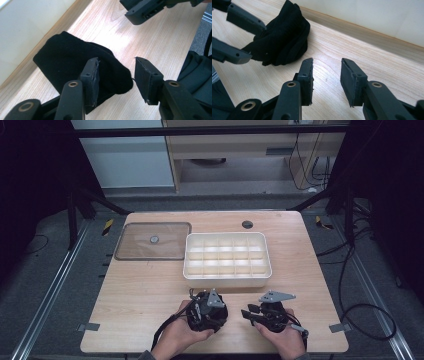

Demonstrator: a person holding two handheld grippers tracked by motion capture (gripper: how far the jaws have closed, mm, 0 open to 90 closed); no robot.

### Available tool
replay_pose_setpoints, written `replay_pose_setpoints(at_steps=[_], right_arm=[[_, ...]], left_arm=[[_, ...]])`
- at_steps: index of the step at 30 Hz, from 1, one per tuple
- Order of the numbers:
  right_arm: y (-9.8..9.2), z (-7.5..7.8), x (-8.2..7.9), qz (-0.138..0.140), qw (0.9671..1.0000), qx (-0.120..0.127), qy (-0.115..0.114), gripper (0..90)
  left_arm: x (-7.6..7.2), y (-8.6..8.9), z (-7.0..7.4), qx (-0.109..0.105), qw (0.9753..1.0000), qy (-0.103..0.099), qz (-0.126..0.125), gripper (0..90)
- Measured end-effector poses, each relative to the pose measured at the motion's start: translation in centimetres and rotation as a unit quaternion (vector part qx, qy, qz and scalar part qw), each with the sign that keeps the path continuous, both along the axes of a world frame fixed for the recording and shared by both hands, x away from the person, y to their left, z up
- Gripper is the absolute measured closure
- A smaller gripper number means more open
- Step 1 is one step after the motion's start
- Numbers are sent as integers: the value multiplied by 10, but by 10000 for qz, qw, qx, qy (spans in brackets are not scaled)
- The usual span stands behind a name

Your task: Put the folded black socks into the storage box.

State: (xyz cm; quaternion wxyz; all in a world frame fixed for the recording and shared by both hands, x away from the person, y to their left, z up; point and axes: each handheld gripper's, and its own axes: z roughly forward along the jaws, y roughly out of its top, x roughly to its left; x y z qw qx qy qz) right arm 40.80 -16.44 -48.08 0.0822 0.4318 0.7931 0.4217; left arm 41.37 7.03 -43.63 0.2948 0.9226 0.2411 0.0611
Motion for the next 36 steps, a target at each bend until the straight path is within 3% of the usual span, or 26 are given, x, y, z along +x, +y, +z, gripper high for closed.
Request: replay_pose_setpoints(at_steps=[14,20,24,28,31,34,36], right_arm=[[-2,1,0,-48,10000,-51,-52,592],[-4,2,0,-114,9999,-33,-4,549],[-4,1,1,-166,9998,-111,-24,484],[-1,1,0,-189,9997,-174,-41,421],[4,4,0,-215,9996,-182,-34,373],[12,15,0,-209,9997,-154,23,341],[18,23,-2,-211,9994,-262,56,329]], left_arm=[[-3,13,16,-192,9997,-133,87,500],[3,24,18,-235,9985,-299,406,450],[6,37,17,-298,9968,-359,647,363],[9,61,12,-308,9927,-476,1067,237],[12,88,5,-429,9881,-469,1399,196],[19,114,-5,-448,9837,-539,1654,127],[25,131,-12,-419,9805,-595,1824,97]])
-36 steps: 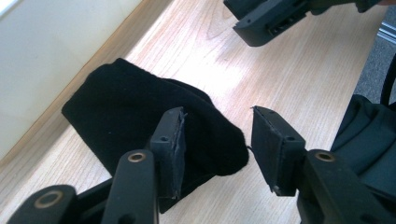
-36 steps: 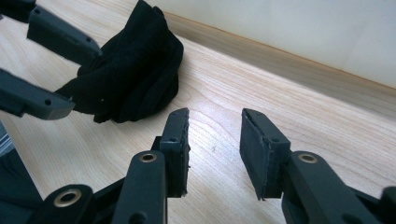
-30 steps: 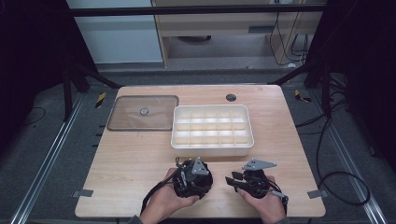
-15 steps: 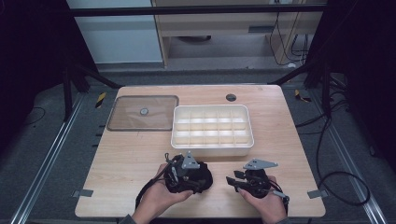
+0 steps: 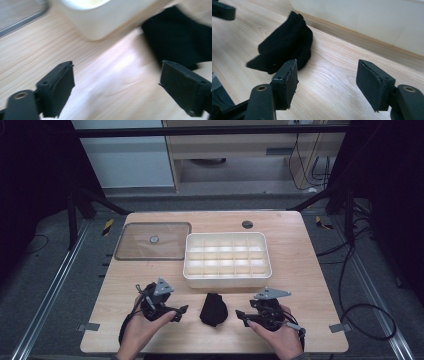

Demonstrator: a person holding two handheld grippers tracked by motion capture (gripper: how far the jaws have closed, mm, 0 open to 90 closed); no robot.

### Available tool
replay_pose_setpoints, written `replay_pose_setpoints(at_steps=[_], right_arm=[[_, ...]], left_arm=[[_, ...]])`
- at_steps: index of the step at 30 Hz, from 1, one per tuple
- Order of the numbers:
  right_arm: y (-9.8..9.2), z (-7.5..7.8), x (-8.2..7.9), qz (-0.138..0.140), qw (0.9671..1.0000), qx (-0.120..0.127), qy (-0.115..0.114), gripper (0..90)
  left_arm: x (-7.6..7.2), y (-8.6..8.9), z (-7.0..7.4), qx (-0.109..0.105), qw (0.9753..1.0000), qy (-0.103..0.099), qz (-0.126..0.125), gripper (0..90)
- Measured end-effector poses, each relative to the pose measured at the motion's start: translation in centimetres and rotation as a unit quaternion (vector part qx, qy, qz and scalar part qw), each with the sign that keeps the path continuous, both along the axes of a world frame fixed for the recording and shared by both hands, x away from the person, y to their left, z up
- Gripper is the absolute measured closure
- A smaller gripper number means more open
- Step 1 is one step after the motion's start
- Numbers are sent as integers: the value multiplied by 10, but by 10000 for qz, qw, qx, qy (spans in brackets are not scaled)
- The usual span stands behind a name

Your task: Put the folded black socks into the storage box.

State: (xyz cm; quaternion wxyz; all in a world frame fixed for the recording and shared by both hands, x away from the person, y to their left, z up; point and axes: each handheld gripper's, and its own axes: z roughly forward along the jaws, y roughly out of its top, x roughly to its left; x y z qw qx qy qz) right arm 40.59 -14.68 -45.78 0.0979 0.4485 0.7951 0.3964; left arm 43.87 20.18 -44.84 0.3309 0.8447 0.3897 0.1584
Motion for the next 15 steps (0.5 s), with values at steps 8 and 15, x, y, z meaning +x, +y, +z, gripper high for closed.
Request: replay_pose_setpoints(at_steps=[8,15], right_arm=[[15,22,10,-39,9994,-177,311,293],[38,35,22,142,9981,-275,526,387]], left_arm=[[12,50,-16,90,9992,-127,355,51],[14,91,-28,179,9954,-250,905,50]])
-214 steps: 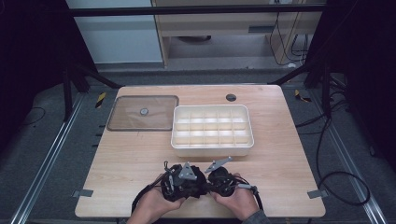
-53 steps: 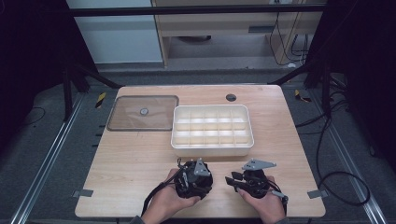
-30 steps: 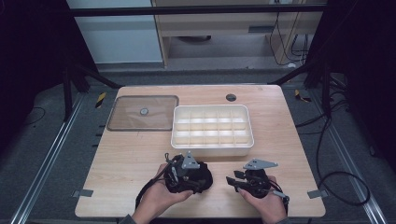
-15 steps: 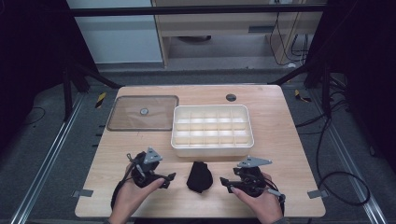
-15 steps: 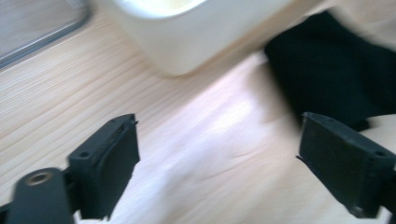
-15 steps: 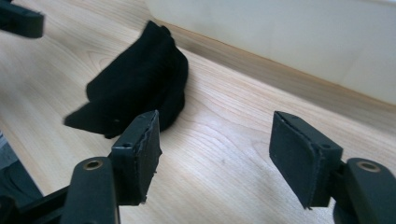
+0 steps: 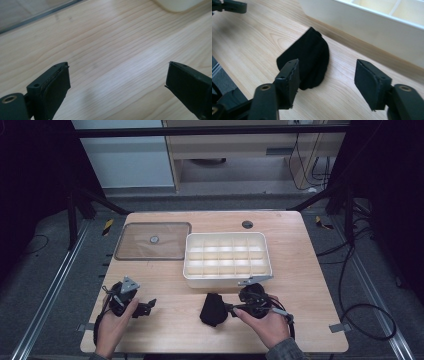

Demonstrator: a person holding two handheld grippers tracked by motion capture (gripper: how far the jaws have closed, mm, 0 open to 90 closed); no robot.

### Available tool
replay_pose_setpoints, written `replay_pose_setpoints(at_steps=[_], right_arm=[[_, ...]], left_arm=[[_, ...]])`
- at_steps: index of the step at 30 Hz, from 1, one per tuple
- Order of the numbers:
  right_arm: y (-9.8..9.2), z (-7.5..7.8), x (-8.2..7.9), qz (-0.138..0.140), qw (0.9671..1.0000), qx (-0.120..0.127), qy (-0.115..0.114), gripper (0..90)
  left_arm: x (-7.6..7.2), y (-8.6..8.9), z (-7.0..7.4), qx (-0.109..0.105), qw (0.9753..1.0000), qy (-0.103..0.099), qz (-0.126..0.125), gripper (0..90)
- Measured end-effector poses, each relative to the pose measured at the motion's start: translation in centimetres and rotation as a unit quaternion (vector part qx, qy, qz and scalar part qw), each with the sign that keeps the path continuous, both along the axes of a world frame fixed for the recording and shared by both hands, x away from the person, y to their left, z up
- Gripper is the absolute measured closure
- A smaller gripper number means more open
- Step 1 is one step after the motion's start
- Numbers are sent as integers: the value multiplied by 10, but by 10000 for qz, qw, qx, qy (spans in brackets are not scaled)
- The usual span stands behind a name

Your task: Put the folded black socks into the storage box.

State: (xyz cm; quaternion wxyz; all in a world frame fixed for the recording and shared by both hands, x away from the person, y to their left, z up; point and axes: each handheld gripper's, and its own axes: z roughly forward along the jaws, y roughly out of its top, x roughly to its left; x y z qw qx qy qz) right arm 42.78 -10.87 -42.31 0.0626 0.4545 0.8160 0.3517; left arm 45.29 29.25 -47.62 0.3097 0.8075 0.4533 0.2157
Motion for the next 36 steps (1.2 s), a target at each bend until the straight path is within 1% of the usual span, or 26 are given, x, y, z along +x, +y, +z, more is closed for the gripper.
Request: replay_pose_setpoints(at_steps=[1,2,3,6,7,8,10,11,12,15,18,19,22,24,25,28,30,32,34,36], right_arm=[[3,1,1,9,10000,-2,39,390],[6,0,3,41,10000,-33,54,391],[9,1,4,50,10000,-48,72,394],[16,-1,8,52,9999,-85,99,396],[17,-2,9,46,9999,-96,111,396],[19,-4,9,31,9998,-98,158,398],[21,-8,10,41,9998,-91,168,397],[22,-9,10,28,9997,-67,225,396],[23,-10,11,34,9997,-97,220,396],[24,-12,13,20,9997,-120,216,394],[24,-14,16,-20,9997,-113,209,392],[25,-15,17,-66,9996,-112,261,390],[27,-15,18,-72,9995,-114,281,388],[29,-15,18,-69,9996,-116,264,389],[29,-15,19,-54,9996,-120,243,390],[32,-16,19,-49,9995,-151,285,390],[34,-17,20,-53,9994,-157,299,390],[36,-19,21,-67,9993,-180,308,390],[38,-23,23,-71,9991,-222,353,391],[39,-28,24,-63,9989,-250,393,391]], left_arm=[[0,5,-3,-25,10000,-22,94,53],[1,9,-5,-21,9999,0,158,54],[2,12,-6,-13,9998,27,187,54],[2,16,-7,-76,9995,-39,296,54],[2,17,-8,-73,9995,-22,301,54],[3,17,-10,-30,9996,30,287,53],[3,17,-13,40,9996,106,241,53],[4,18,-14,72,9996,120,256,52],[4,19,-16,115,9994,121,301,52],[5,21,-18,123,9993,124,327,53],[6,21,-19,77,9994,90,322,53],[6,21,-19,90,9994,101,312,53],[6,21,-21,107,9994,134,290,52],[6,20,-20,216,9993,94,300,52],[6,21,-19,243,9992,109,282,52],[7,21,-21,126,9994,185,251,51],[7,20,-21,157,9994,190,244,51],[7,20,-21,135,9994,201,235,51],[7,20,-22,130,9994,219,235,51],[7,20,-23,78,9994,249,230,50]])
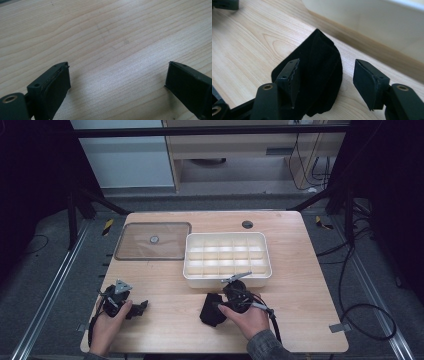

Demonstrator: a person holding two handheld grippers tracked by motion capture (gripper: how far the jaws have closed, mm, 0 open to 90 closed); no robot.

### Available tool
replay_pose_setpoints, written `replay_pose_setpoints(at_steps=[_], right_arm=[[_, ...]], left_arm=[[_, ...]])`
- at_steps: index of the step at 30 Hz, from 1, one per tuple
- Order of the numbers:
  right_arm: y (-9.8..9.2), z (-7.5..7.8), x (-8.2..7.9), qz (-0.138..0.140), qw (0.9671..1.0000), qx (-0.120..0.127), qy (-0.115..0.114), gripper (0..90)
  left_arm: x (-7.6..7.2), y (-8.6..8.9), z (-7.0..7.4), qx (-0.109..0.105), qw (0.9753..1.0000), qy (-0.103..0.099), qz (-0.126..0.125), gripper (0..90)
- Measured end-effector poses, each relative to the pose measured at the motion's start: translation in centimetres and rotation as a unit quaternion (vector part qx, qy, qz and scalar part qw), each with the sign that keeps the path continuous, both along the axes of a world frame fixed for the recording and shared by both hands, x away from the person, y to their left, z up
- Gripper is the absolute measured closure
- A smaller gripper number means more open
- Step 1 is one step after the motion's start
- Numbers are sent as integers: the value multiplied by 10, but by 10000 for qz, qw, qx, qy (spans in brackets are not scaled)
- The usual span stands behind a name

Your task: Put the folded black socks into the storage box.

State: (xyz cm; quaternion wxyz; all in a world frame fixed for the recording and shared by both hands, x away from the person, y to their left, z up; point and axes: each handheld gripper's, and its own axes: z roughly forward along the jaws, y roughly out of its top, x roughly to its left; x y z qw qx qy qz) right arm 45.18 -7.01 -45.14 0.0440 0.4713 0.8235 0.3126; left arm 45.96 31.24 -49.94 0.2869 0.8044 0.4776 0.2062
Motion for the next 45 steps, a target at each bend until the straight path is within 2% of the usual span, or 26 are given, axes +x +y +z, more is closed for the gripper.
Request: replay_pose_setpoints(at_steps=[5,11,14,17,21,24,30,35,37,45], right_arm=[[3,-9,1,9,9999,-113,43,396],[7,-17,-1,4,9999,-85,118,430],[10,-18,0,46,9998,-24,173,472],[10,-20,0,126,9996,108,236,551],[9,-21,-1,221,9991,279,229,645],[8,-22,-3,312,9986,395,130,702],[-1,-13,-9,352,9981,496,-57,742],[-19,1,-14,275,9976,541,-320,743],[-24,5,-16,243,9975,557,-352,743],[-47,22,-23,188,9975,405,-541,742]], left_arm=[[0,-1,-1,-72,10000,52,-38,49],[1,0,-1,-127,9999,76,-14,46],[1,0,-2,-169,9998,59,27,52],[1,1,-2,-156,9999,59,12,47],[1,0,-3,-189,9998,29,23,36],[1,0,-3,-190,9998,24,34,34],[1,0,-4,-214,9998,-20,42,24],[1,1,-4,-203,9998,-37,25,24],[1,1,-5,-217,9997,-51,32,23],[0,1,-9,-320,9993,-202,12,0]])
